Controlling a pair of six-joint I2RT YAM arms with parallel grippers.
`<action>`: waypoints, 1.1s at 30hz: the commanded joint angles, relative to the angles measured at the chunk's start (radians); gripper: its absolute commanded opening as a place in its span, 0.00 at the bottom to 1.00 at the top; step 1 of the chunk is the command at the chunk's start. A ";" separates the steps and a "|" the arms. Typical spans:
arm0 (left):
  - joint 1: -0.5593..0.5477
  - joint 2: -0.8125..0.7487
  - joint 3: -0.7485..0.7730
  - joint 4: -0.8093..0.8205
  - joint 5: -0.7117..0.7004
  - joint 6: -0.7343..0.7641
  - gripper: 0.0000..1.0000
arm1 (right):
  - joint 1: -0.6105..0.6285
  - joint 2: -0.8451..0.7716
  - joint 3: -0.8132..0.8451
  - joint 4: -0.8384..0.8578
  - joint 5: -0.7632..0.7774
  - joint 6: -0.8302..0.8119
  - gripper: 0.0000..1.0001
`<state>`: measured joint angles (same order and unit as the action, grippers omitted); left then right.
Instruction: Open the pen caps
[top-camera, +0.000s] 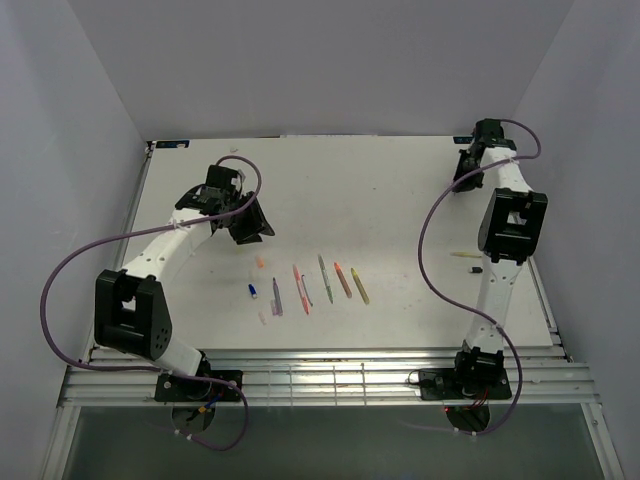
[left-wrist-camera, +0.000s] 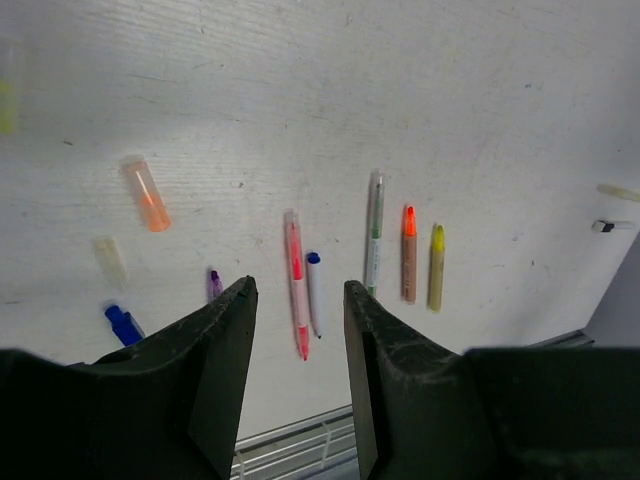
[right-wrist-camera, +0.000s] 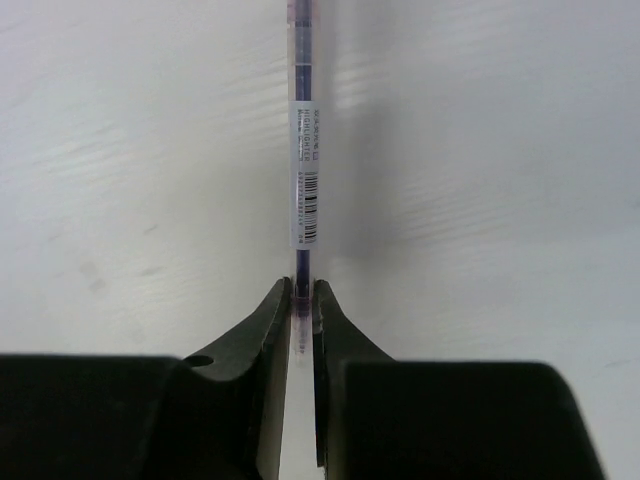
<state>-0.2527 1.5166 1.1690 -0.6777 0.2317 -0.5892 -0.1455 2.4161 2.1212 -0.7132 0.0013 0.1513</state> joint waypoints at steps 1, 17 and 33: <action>-0.005 -0.032 0.034 0.000 0.102 -0.095 0.51 | 0.130 -0.230 -0.048 -0.046 -0.107 0.079 0.08; -0.017 -0.029 0.074 0.107 0.360 -0.331 0.57 | 0.744 -0.816 -0.768 0.010 -0.487 0.152 0.08; -0.157 -0.039 -0.011 0.106 0.290 -0.419 0.58 | 0.859 -0.873 -0.811 0.103 -0.547 0.225 0.08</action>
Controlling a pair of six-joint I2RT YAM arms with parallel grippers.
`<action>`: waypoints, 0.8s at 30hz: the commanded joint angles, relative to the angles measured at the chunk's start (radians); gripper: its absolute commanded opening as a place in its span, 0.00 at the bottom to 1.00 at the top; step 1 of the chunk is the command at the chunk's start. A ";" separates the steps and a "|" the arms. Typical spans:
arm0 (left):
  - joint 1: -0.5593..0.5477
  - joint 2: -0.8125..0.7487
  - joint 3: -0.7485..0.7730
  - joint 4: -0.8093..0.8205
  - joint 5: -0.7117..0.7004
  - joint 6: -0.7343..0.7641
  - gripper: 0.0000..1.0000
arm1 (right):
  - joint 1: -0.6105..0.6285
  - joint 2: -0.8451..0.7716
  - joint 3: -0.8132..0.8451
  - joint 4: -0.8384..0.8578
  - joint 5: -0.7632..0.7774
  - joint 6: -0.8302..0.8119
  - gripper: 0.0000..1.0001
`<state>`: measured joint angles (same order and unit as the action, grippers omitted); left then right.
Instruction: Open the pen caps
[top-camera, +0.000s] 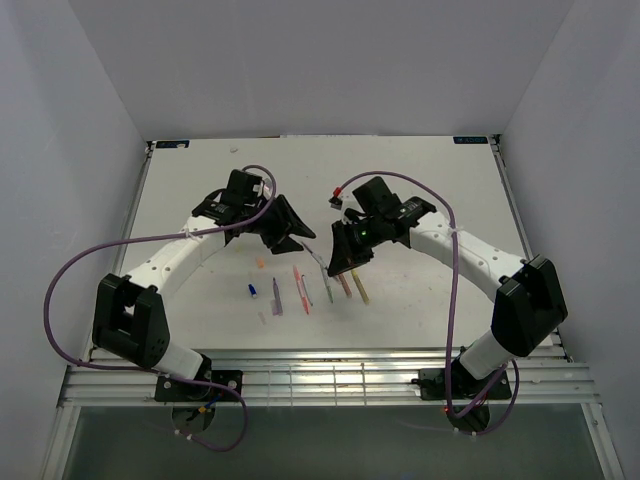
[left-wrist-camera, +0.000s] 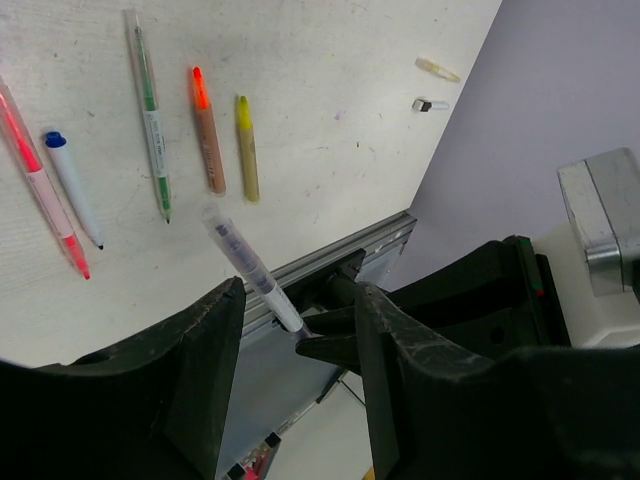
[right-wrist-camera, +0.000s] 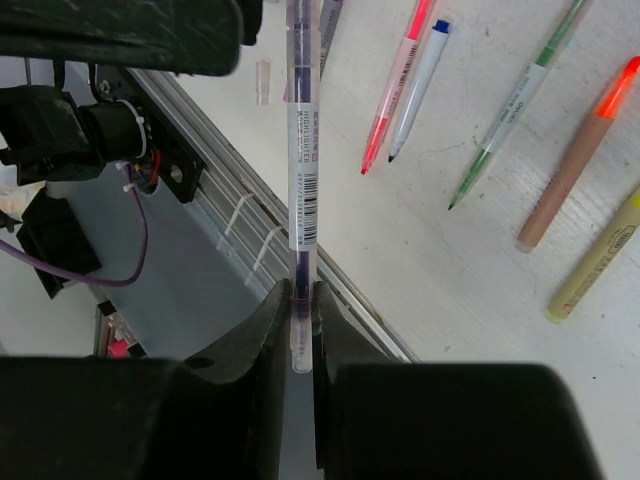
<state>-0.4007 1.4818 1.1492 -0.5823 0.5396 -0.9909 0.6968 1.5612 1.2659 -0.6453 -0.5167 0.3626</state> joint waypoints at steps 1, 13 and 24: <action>-0.015 -0.002 0.020 0.003 -0.023 -0.017 0.59 | 0.018 -0.021 0.047 0.036 -0.028 0.016 0.08; -0.018 -0.003 0.007 -0.040 -0.070 -0.003 0.58 | 0.027 -0.058 0.053 0.039 -0.005 0.035 0.08; -0.018 0.031 0.037 -0.044 -0.070 0.009 0.56 | 0.052 -0.064 0.075 0.039 0.012 0.044 0.08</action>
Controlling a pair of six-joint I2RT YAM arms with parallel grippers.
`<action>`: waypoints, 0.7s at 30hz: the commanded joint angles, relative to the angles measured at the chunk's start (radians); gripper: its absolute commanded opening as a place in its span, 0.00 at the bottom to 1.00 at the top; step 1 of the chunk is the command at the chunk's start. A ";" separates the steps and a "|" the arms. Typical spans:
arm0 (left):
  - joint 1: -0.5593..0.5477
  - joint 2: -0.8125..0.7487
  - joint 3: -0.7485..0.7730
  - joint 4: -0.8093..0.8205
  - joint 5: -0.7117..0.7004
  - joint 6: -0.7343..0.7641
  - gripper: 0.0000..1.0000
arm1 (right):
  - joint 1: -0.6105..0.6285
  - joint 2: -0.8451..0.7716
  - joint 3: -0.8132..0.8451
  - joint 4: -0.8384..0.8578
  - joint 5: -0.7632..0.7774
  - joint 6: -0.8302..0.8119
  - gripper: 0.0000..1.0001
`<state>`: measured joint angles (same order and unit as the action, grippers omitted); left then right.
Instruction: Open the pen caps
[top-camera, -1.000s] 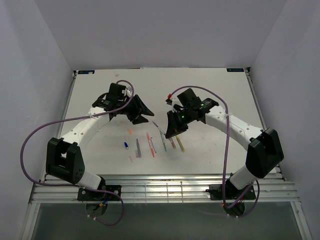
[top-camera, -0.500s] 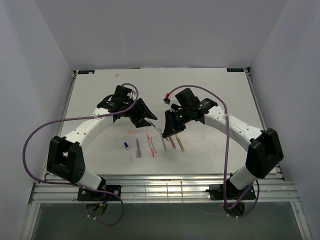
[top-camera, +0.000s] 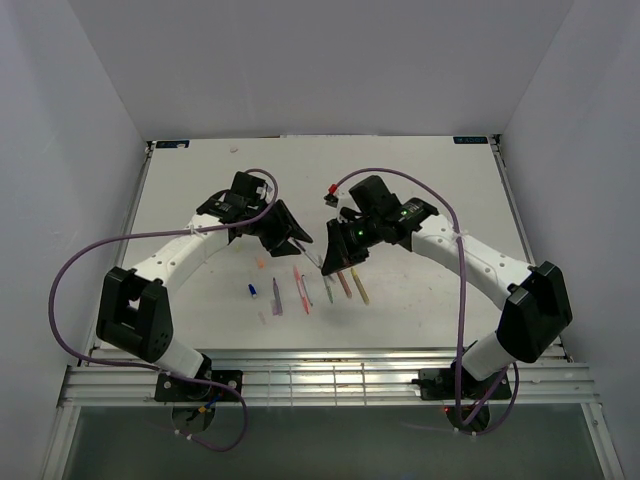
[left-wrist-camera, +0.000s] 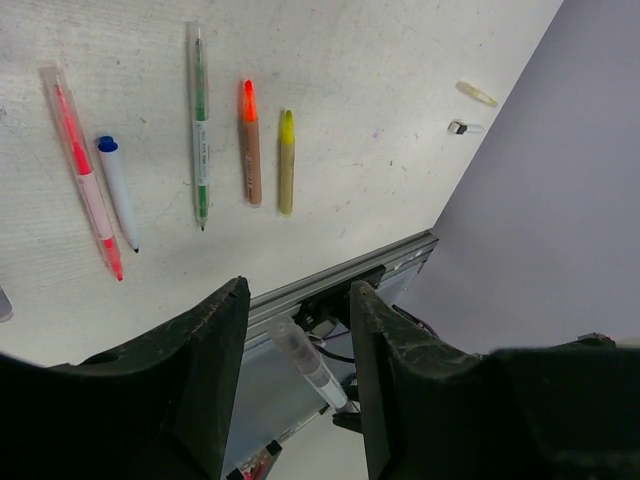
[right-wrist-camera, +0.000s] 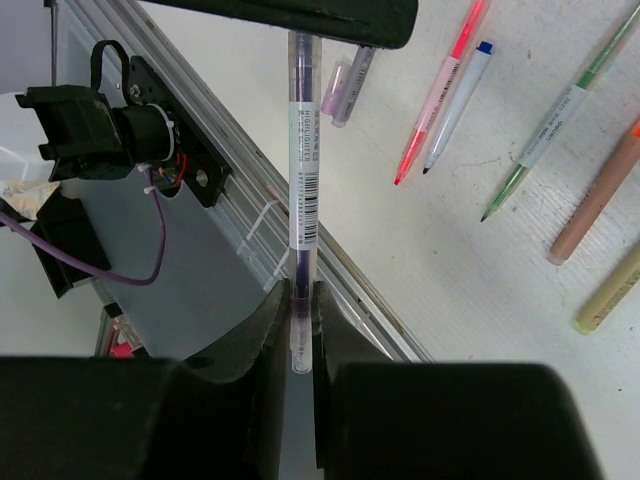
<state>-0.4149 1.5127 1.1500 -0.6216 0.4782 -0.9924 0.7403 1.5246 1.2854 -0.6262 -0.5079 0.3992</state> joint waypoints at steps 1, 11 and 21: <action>-0.004 0.001 0.042 -0.006 -0.006 0.011 0.54 | 0.008 -0.024 0.057 0.023 0.003 0.007 0.08; -0.004 -0.003 0.030 -0.001 0.016 0.014 0.12 | 0.013 0.029 0.117 0.036 0.000 0.012 0.08; -0.004 -0.005 0.033 0.000 0.023 0.005 0.00 | 0.019 0.149 0.221 0.006 -0.024 -0.020 0.31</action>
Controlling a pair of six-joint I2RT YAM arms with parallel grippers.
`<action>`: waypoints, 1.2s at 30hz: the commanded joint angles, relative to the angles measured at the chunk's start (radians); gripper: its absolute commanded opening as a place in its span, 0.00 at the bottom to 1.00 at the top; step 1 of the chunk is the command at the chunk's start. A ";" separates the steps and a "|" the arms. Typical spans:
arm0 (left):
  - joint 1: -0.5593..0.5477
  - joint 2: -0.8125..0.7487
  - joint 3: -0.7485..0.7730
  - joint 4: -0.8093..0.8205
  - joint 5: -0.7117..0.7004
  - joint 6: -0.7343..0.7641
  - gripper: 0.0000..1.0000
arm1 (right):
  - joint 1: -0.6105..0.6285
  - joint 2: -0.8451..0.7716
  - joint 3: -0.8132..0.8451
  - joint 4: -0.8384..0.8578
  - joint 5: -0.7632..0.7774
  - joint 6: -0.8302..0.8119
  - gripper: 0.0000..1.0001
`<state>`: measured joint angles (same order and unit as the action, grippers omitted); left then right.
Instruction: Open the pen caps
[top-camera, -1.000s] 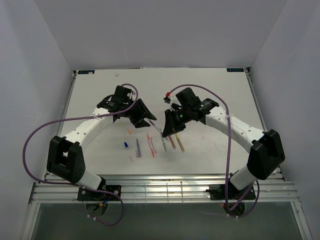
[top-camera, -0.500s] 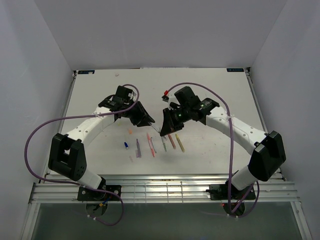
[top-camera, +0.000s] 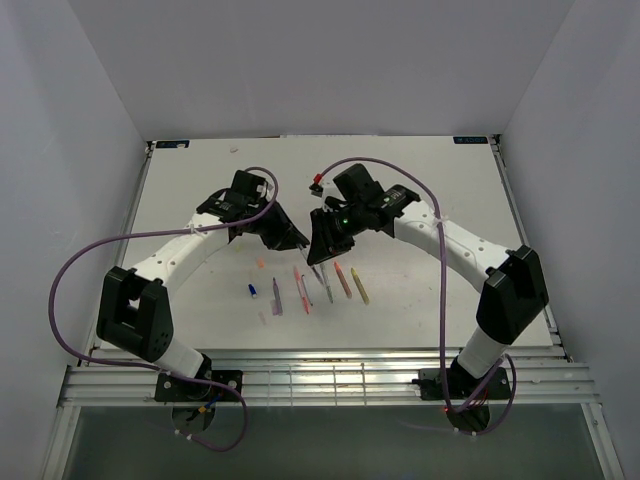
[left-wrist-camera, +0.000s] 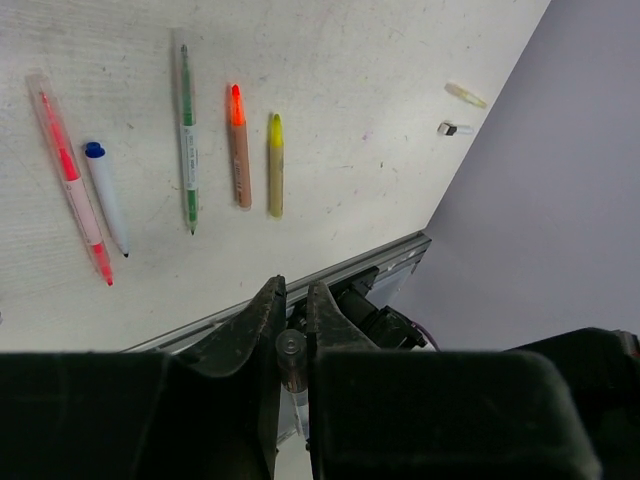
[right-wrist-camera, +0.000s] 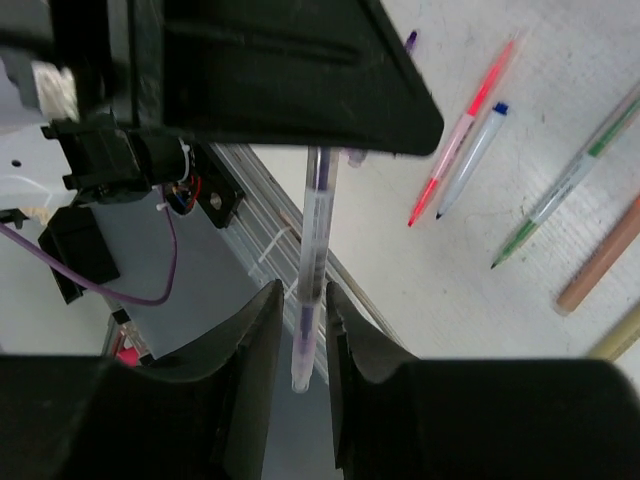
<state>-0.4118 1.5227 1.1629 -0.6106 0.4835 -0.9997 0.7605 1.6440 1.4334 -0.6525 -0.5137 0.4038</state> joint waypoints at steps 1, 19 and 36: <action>-0.007 -0.016 0.020 -0.008 0.018 0.010 0.00 | 0.000 0.049 0.090 0.031 -0.028 -0.025 0.31; 0.010 0.020 0.057 0.018 0.063 -0.048 0.00 | 0.060 0.089 0.055 0.005 0.053 -0.072 0.08; 0.149 0.148 0.187 -0.031 0.032 0.047 0.00 | 0.244 -0.041 -0.033 -0.230 0.720 -0.231 0.08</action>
<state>-0.2607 1.6814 1.3159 -0.6659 0.4984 -0.9817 1.0439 1.6775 1.3998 -0.8814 0.1978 0.1791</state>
